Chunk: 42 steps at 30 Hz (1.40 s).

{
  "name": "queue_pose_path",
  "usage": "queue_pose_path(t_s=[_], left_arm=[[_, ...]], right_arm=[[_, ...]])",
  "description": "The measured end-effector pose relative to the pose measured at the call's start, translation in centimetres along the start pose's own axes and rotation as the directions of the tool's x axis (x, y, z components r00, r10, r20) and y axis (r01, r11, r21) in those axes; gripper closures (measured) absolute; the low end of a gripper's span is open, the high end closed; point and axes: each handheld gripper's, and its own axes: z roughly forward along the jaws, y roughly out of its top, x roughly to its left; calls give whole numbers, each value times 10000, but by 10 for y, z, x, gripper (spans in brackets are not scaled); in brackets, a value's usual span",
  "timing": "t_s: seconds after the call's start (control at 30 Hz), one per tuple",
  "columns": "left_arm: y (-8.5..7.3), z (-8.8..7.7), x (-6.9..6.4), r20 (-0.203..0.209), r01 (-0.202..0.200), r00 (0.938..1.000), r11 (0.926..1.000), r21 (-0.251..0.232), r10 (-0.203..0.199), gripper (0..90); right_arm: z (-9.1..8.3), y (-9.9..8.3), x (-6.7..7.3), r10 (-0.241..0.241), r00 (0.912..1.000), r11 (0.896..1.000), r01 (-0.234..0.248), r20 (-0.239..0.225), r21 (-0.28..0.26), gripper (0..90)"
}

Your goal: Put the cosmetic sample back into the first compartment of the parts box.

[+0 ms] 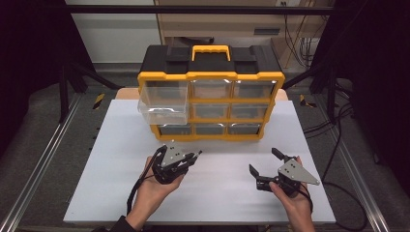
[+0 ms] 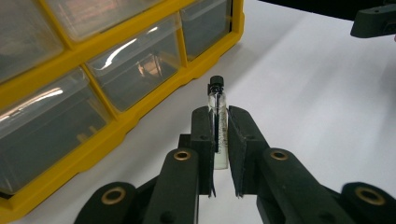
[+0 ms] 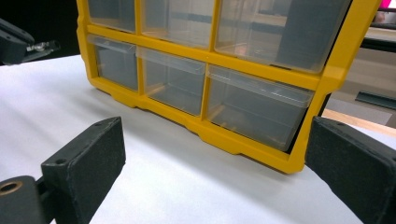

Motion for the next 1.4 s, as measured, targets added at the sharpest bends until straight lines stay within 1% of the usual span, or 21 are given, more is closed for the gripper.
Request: queue_pose_path(t_s=[0.1, 0.17, 0.2, 0.43, 0.47, 0.5, 0.63, 0.83, 0.9, 1.03, 1.23, 1.4], left_arm=[[2, -2, 0, -43, 16, 10000, 10000, -84, -17, 804], [4, -6, 1, -74, 42, 10000, 9998, -174, -44, 803], [4, -7, 2, -69, -25, 10000, 9998, -179, 24, 804], [8, -12, 4, -128, 21, 9999, 9995, -324, -25, 803], [9, -13, 5, -126, 114, 9999, 9992, -390, -119, 803], [9, -13, 5, -126, 114, 9999, 9992, -390, -119, 804], [11, -13, 3, -117, 34, 9999, 9992, -401, -38, 804], [14, -15, 1, -81, 36, 10000, 9987, -509, -40, 804], [16, -17, 2, -106, -30, 9999, 9986, -523, 25, 803], [18, -20, 2, -105, -21, 9999, 9982, -593, 15, 804], [20, -21, 0, -57, -57, 10000, 9978, -667, 54, 804], [23, -22, -1, -25, -75, 10000, 9970, -767, 74, 804]], right_arm=[[0, 0, 0, 24, 10000, 10000, -24, -8, 26, 51], [-1, -1, -2, 161, 9999, 9999, -161, 15, -8, 50], [-1, -1, -2, 178, 9998, 9998, -178, 30, -39, 51], [1, -1, 0, 43, 10000, 9999, -43, 40, 105, 51], [1, -1, 0, 50, 10000, 9999, -51, 44, 109, 50], [1, -1, 0, 50, 10000, 9999, -51, 44, 109, 50], [0, -1, -1, 96, 9999, 9999, -96, 56, 54, 49], [0, -1, -1, 67, 10000, 10000, -67, 64, 71, 50], [1, -1, -1, 86, 10000, 9999, -86, -23, 107, 47], [2, -1, 0, 79, 9999, 9999, -79, -72, 81, 50], [0, 0, -1, 38, 10000, 10000, -38, 33, 2, 39], [1, -1, 0, 42, 10000, 10000, -42, -24, 41, 41]])
